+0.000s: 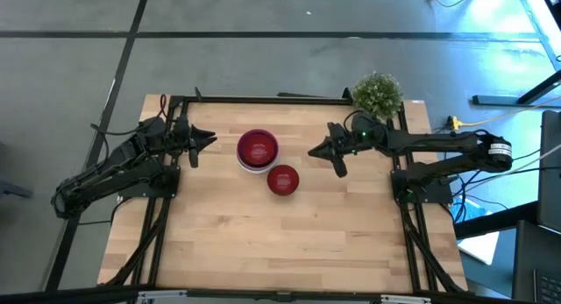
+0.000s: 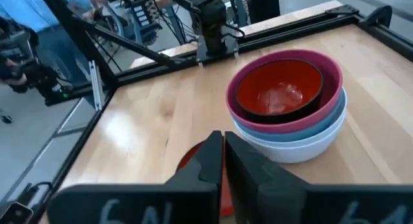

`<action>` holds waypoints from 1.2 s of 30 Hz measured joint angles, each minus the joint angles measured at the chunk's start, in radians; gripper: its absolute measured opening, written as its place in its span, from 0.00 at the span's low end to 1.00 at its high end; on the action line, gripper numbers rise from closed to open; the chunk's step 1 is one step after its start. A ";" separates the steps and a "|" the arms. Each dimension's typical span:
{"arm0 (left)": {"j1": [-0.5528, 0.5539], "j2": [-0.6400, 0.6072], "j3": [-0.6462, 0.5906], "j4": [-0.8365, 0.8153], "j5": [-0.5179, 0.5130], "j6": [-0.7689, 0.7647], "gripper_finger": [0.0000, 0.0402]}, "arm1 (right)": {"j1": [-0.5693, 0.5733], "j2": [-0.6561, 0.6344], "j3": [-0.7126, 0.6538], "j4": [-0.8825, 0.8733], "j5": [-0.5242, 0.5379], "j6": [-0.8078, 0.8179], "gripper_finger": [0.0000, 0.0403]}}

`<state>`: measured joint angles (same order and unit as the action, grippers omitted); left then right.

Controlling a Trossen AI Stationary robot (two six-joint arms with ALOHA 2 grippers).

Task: Nest bowls inside each other
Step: Stack the red bowl into the red bowl

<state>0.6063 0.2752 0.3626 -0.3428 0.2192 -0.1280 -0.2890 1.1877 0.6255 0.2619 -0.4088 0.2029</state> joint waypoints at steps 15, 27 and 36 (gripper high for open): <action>0.000 0.000 0.000 -0.001 0.000 0.003 0.21 | 0.000 0.018 -0.003 0.056 -0.011 0.051 0.04; -0.005 0.014 0.000 -0.006 0.046 -0.054 0.21 | 0.042 0.108 -0.003 0.133 0.007 -0.056 0.04; -0.137 0.192 0.000 0.174 0.115 -0.101 0.21 | 0.043 0.108 -0.003 0.120 0.008 -0.077 0.04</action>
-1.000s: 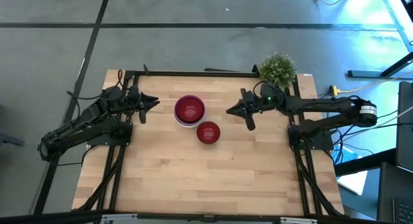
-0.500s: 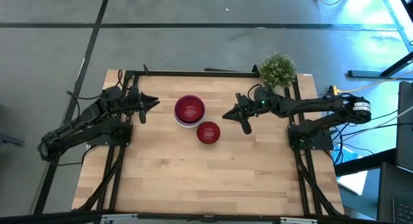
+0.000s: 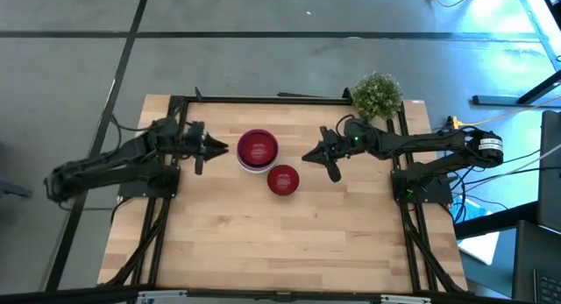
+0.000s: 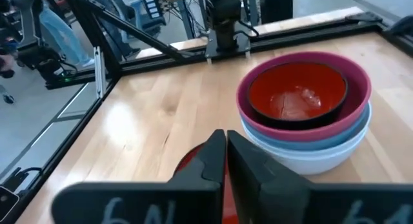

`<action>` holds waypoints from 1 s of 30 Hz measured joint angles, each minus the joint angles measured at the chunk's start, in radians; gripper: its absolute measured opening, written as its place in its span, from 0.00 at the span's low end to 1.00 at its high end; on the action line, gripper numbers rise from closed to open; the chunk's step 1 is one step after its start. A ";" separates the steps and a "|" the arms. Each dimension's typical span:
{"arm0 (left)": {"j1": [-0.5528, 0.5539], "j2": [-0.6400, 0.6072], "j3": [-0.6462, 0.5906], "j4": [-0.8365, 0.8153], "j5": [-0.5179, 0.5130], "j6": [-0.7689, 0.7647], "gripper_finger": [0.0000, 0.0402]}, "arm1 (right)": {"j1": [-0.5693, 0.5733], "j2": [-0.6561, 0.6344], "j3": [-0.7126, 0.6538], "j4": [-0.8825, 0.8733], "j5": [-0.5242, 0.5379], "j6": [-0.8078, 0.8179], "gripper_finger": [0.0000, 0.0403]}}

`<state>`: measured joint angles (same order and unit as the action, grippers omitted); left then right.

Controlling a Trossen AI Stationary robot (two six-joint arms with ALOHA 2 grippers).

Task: Nest bowls inside each other
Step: Stack the red bowl into the red bowl

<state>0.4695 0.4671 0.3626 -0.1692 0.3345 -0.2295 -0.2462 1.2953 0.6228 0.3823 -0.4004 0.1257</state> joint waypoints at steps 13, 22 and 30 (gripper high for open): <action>-0.293 0.283 0.248 0.023 -0.126 0.020 0.21 | 0.000 0.000 0.000 -0.058 0.043 -0.004 0.04; -0.328 0.480 0.355 -0.115 -0.175 0.048 0.21 | 0.000 0.000 0.000 -0.067 0.043 -0.003 0.04; -0.339 0.565 0.403 -0.115 -0.153 0.100 0.21 | 0.000 0.000 0.000 -0.071 0.043 0.001 0.04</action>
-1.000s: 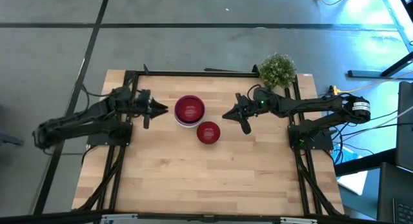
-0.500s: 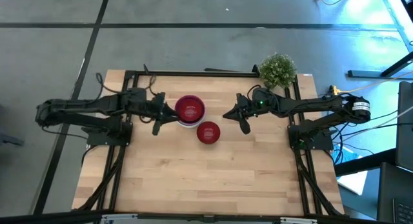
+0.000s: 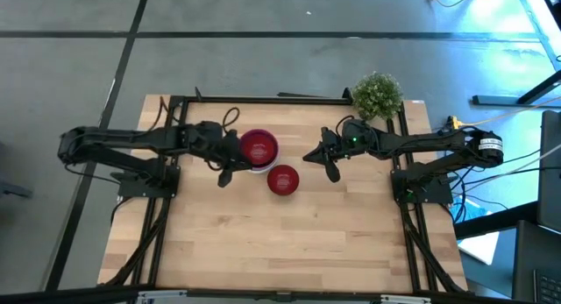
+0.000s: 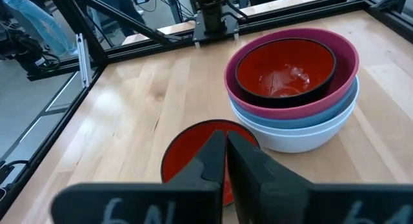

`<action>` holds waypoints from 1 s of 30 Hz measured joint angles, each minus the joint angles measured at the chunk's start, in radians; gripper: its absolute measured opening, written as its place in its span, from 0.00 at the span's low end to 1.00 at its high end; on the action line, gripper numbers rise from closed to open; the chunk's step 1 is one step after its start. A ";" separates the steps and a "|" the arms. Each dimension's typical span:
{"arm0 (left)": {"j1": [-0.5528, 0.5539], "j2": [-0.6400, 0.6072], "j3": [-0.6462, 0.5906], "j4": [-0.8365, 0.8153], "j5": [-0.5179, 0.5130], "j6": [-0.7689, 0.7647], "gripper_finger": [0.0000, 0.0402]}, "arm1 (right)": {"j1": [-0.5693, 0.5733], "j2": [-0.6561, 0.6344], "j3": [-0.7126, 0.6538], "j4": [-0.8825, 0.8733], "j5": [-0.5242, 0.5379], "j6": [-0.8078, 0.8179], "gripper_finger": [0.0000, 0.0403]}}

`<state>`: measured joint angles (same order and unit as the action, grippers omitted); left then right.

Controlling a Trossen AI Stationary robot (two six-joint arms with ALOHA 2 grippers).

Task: Nest bowls inside each other
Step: Stack the red bowl into the red bowl

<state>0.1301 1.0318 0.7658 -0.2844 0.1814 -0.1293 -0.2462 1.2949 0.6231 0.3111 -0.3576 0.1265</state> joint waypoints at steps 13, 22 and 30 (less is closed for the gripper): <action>-0.107 0.180 0.073 -0.046 -0.053 0.164 0.21 | 0.000 0.000 0.000 0.000 0.036 0.000 0.04; -0.162 0.335 0.174 -0.045 -0.147 0.271 0.21 | 0.000 0.000 0.000 -0.021 0.035 -0.002 0.04; -0.202 0.452 0.283 -0.055 -0.156 0.403 0.21 | 0.000 0.000 0.000 -0.119 0.034 -0.005 0.04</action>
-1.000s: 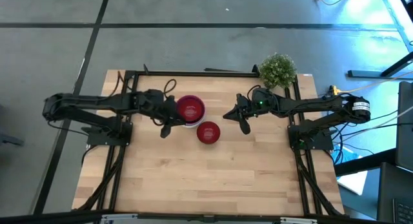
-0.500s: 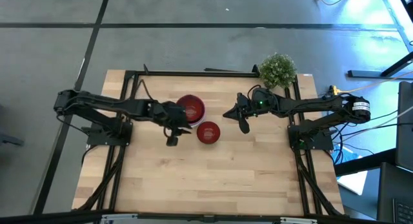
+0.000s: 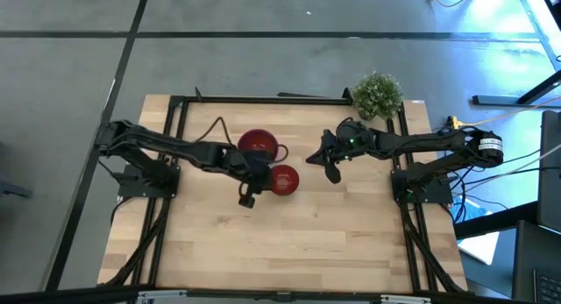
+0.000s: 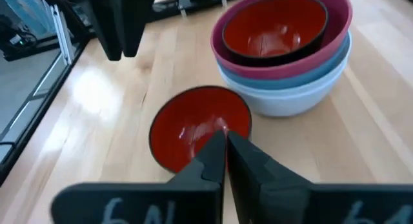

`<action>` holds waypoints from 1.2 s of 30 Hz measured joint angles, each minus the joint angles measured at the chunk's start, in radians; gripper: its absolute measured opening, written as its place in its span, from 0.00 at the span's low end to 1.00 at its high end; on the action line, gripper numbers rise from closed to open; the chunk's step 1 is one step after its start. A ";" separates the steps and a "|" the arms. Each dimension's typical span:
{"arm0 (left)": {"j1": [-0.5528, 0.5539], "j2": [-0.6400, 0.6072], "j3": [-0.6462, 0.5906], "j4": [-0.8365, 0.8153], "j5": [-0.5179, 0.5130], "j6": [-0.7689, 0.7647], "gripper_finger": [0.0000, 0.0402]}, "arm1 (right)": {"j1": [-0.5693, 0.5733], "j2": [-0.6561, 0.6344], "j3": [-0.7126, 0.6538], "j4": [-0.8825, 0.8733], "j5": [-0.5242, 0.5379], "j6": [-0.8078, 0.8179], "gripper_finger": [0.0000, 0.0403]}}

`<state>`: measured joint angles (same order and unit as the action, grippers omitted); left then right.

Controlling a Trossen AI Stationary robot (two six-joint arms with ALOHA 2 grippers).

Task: Nest bowls inside each other
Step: Stack the red bowl into the red bowl

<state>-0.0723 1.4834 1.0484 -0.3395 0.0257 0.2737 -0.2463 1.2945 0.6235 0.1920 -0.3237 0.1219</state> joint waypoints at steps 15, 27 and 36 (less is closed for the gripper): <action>-0.029 0.119 0.035 -0.101 -0.042 -0.033 0.21 | 0.000 0.000 0.000 -0.014 -0.018 -0.022 0.04; -0.039 0.162 0.034 -0.079 -0.113 0.059 0.21 | 0.000 0.000 0.000 -0.022 -0.018 -0.024 0.04; -0.039 0.163 0.034 -0.067 -0.136 0.077 0.21 | 0.000 0.000 0.000 -0.024 -0.018 -0.025 0.04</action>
<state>-0.1112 1.6459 1.0828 -0.4061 -0.1108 0.3511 -0.2466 1.2945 0.6235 0.1677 -0.3416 0.0967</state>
